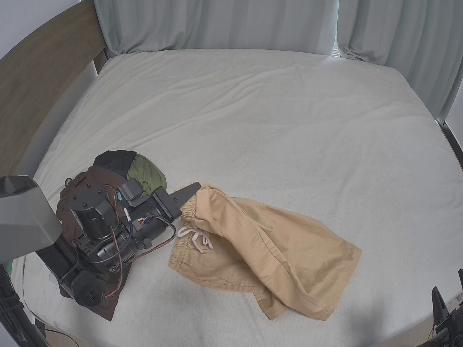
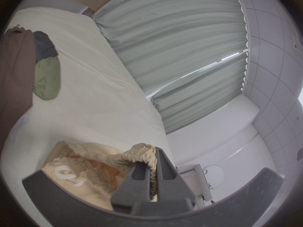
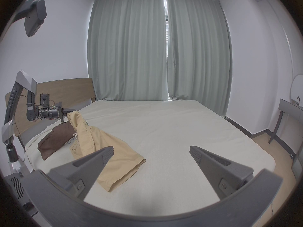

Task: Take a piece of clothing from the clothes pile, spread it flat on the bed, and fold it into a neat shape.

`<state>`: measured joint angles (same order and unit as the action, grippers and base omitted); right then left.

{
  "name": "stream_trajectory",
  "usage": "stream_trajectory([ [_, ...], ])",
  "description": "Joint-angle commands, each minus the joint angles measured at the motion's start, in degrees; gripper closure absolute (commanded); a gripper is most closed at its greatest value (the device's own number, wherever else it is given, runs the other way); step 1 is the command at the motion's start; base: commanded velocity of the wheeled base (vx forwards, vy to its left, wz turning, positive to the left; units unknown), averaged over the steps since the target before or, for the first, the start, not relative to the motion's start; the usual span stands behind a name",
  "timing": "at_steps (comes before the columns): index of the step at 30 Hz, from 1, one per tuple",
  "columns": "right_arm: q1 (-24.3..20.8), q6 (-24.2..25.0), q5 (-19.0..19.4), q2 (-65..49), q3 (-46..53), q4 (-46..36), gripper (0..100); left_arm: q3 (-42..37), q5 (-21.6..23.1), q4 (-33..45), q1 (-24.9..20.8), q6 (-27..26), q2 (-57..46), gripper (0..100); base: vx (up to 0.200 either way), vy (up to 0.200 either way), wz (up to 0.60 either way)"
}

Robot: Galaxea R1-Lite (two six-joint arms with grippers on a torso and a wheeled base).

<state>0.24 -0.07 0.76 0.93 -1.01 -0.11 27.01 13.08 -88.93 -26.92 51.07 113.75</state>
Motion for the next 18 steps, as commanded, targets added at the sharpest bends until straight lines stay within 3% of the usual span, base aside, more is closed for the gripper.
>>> stream_trajectory([
  [1, 0.0, -0.1, 0.0, -0.6, 1.0, -0.1, 0, -1.7, 0.0, 0.0, 3.0, -0.4, 0.8, 100, 0.0, 0.0, 0.0],
  [7, 0.0, -0.1, 0.0, -0.8, 1.0, -0.1, 0, -1.1, -0.2, -0.1, 5.3, -1.6, 3.1, 100, 0.0, 0.0, 0.0],
  [9, 0.0, -0.2, 0.1, -0.8, 1.0, -0.1, 0, -1.3, -0.3, -0.1, 5.5, -4.7, 4.2, 100, 0.0, 0.0, 0.0],
  [18, -0.1, -0.5, 0.1, -0.8, 0.9, -0.1, 0, -0.6, -0.3, -0.2, 5.4, -4.8, 7.8, 100, 0.0, 0.0, 0.0],
])
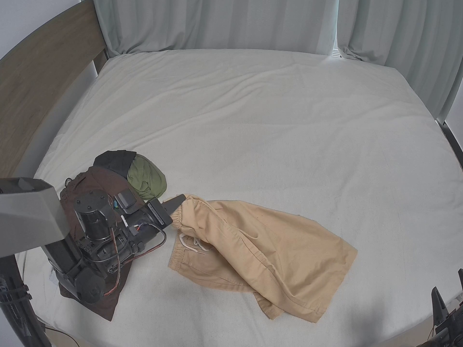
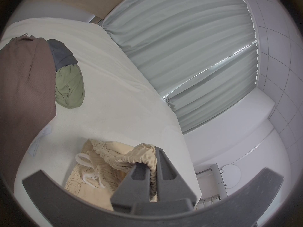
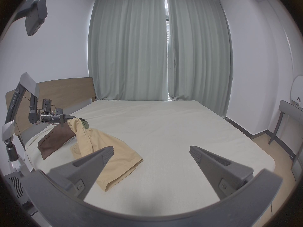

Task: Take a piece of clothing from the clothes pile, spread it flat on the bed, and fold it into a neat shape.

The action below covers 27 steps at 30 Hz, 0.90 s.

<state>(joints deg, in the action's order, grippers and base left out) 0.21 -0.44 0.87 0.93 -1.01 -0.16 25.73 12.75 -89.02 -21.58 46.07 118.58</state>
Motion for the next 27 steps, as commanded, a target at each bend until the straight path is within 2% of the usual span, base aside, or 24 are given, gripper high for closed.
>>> stream_trajectory([
  [1, 0.0, -0.1, 0.0, -0.8, 0.9, 0.0, 0, 0.9, 0.0, -0.1, 0.1, 0.1, 3.3, 100, 0.0, 0.0, 0.0],
  [14, 0.1, -0.3, 0.0, -0.8, 1.0, 0.1, 0, 1.2, -0.2, 0.0, 3.0, 0.2, 3.6, 100, 0.0, 0.0, 0.0],
  [17, 0.1, -1.8, 0.2, -0.8, 1.0, 0.2, 0, 1.2, -0.3, 0.0, 3.2, 0.1, 3.2, 100, 0.0, 0.0, 0.0],
  [27, 0.1, -1.8, 0.5, -0.9, 1.0, 0.2, 0, 1.1, -0.3, 0.0, 4.0, 0.1, 3.1, 100, 0.0, 0.0, 0.0],
])
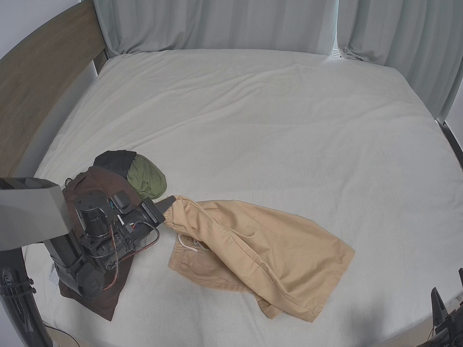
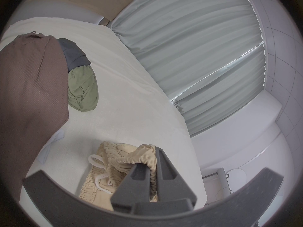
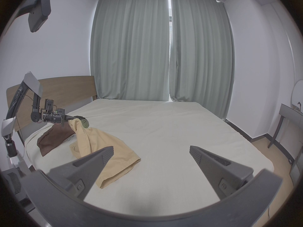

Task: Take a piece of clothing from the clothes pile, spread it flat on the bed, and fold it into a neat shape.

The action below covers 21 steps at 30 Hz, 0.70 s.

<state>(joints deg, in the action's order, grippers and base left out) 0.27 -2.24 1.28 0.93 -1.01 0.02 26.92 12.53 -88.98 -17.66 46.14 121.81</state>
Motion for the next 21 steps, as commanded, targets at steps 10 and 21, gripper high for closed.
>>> stream_trajectory([
  [10, -0.1, -0.4, 1.5, -0.9, 0.8, -0.5, 0, -0.2, -0.1, -0.1, 0.1, 0.1, -0.2, 100, 0.0, 0.0, 0.0],
  [21, -0.4, 0.7, 2.5, 7.6, -12.1, 5.0, 0, 0.1, 0.0, -0.1, -0.3, 0.3, 0.1, 100, 0.0, 0.0, 0.0],
])
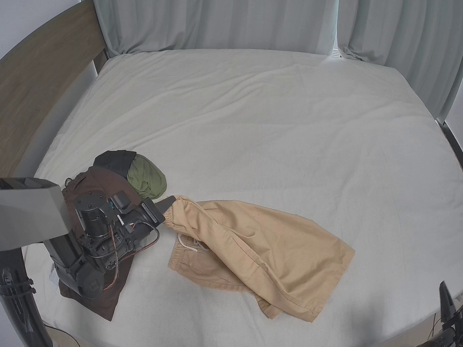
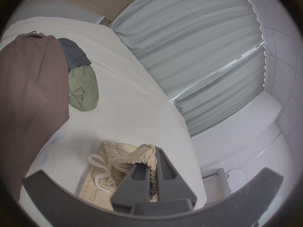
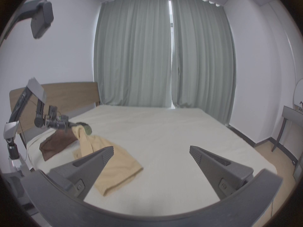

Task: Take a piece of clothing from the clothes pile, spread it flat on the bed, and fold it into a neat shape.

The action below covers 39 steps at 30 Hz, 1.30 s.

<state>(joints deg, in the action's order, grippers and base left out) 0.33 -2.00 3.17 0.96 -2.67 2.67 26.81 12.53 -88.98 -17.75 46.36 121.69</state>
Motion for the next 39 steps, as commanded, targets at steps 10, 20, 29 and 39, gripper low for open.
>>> stream_trajectory([
  [10, -8.0, 6.9, 6.0, 24.4, -13.2, 2.3, 0, 0.1, 0.0, -0.1, -0.2, -0.2, -0.2, 100, 0.0, 0.0, 0.0],
  [20, -9.1, 16.8, 16.0, 39.2, -13.6, 3.0, 0, -0.2, -0.1, -0.1, -0.4, -0.4, -0.3, 100, 0.0, 0.0, 0.0],
  [29, -9.1, 14.2, 22.0, 51.6, -15.7, 6.8, 0, -0.4, -0.1, -0.1, -1.1, -0.5, -0.2, 100, 0.0, 0.0, 0.0],
  [39, -9.3, 10.3, 29.4, 62.1, -18.7, 7.3, 0, -0.6, -0.2, -0.1, -2.1, -0.8, -0.9, 100, 0.0, 0.0, 0.0],
])
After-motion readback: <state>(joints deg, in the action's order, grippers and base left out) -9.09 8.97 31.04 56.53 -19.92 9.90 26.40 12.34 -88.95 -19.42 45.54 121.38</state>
